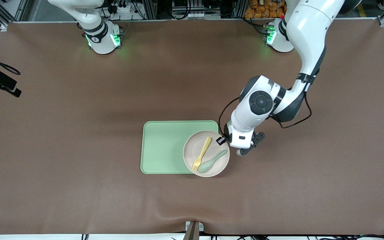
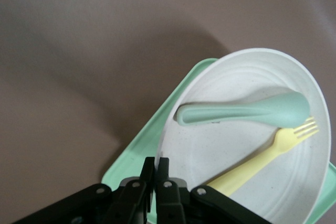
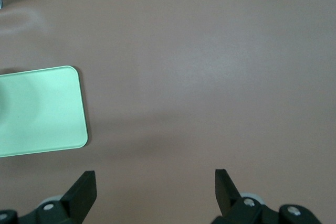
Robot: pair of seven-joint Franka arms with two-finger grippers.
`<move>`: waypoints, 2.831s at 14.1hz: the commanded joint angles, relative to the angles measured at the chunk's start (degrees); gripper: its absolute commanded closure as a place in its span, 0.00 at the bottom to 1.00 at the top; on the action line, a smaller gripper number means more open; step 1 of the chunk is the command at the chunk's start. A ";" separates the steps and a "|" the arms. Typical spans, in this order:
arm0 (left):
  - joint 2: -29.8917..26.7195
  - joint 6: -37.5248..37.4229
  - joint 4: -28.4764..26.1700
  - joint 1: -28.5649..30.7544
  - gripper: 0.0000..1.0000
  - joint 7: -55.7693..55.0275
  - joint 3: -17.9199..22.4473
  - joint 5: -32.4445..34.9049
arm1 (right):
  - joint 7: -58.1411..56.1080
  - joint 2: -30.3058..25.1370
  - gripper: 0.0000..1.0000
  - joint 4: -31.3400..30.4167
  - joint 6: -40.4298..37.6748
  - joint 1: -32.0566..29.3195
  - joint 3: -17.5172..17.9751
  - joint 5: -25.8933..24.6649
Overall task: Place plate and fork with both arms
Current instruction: 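Carry the plate with the left gripper onto the green tray, then lower the plate onto the tray and open the left gripper, then raise the left gripper away while the right gripper reaches toward the tray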
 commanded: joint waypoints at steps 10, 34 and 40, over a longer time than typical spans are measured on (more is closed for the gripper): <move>8.83 8.17 3.24 -13.19 1.00 -24.04 4.71 7.66 | -0.64 0.29 0.00 0.81 -0.72 -1.47 0.90 1.04; -1.34 -2.43 2.89 -10.93 0.00 -26.27 7.71 11.18 | -0.72 4.33 0.00 0.72 -0.98 -1.30 1.16 0.95; -9.78 -9.04 2.80 2.15 0.00 -15.18 7.01 9.95 | 1.28 10.21 0.00 1.25 1.99 2.99 1.34 0.34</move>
